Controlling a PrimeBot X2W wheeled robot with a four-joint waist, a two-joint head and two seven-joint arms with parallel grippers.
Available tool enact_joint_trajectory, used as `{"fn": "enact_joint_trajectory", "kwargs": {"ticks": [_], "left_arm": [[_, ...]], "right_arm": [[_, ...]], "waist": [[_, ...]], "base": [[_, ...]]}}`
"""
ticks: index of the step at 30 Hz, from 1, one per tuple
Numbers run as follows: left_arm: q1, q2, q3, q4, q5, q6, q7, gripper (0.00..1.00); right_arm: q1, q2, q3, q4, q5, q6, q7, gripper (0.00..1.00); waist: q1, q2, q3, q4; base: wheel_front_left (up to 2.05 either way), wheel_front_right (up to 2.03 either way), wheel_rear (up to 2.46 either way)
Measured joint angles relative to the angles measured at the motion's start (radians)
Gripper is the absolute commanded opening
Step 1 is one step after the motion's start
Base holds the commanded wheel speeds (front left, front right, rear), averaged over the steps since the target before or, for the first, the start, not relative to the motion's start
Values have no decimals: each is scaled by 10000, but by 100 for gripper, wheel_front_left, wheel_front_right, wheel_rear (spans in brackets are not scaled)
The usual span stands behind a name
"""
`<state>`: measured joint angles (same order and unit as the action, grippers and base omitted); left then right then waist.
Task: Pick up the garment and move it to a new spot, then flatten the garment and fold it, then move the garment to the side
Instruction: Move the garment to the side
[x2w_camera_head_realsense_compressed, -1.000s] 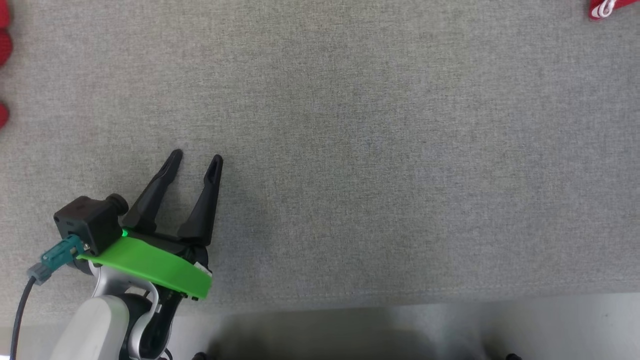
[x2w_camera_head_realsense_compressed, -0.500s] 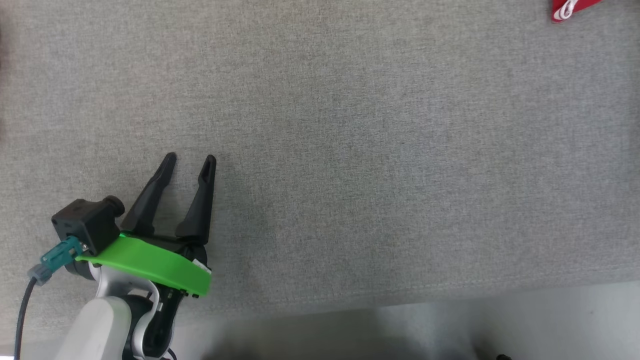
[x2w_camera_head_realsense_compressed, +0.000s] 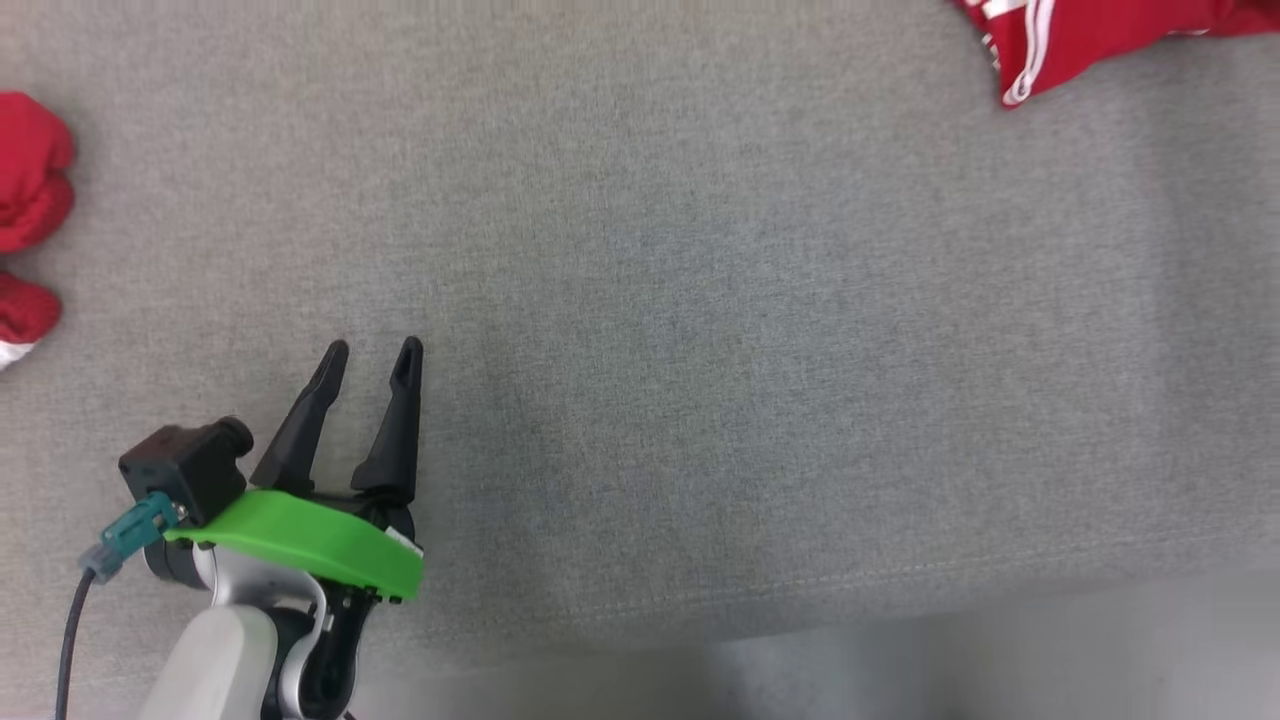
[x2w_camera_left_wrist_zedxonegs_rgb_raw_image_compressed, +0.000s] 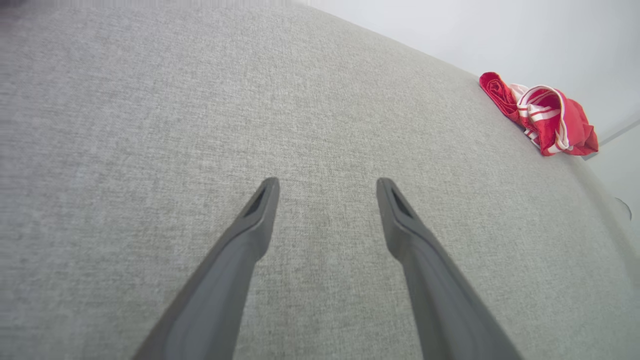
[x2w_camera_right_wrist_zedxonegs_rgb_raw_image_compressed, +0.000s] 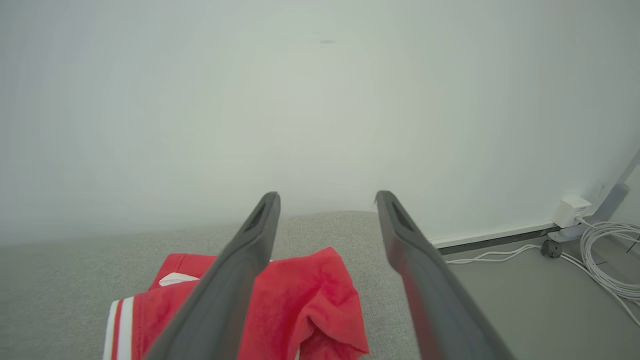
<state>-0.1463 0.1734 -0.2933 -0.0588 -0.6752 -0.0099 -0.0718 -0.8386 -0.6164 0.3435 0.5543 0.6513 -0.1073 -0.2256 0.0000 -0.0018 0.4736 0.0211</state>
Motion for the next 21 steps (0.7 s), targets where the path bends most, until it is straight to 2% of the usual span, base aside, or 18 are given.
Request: {"fn": "enact_joint_trajectory", "kwargs": {"ticks": [8, 16, 21], "left_arm": [[557, 2, 226, 545, -69, -35, -374, 100], [1274, -12, 274, 1022, -98, -27, -589, 100], [1694, 100, 347, 1116, 123, 226, -788, 100]], "right_arm": [[1774, 328, -157, -623, -109, -90, -288, 100], [3791, 1055, -79, -1348, -479, -165, -290, 100], [4684, 1200, -401, -1950, -637, -178, -290, 100]], "waist": [[0, 0, -1100, -100], [0, 0, -2376, -103], [-1, 0, -3045, -56]], "base": [[0, 0, 0], [0, 0, 0], [0, 0, 0]]}}
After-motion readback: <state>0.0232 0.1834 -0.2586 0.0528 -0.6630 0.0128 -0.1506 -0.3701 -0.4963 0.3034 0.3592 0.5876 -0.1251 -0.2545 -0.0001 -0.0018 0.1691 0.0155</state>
